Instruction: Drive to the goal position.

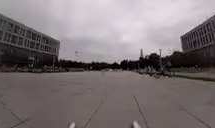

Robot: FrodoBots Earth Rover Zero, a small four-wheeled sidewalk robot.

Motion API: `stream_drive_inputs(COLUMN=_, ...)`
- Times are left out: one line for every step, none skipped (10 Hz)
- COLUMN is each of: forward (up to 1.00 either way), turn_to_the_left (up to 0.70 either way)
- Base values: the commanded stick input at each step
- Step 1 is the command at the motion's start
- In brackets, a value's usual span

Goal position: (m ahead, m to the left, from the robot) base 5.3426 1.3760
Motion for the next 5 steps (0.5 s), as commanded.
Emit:
stream_drive_inputs(forward=0.7, turn_to_the_left=0.01)
stream_drive_inputs(forward=0.7, turn_to_the_left=0.01)
stream_drive_inputs(forward=0.7, turn_to_the_left=0.01)
stream_drive_inputs(forward=0.7, turn_to_the_left=0.01)
stream_drive_inputs(forward=0.7, turn_to_the_left=0.01)
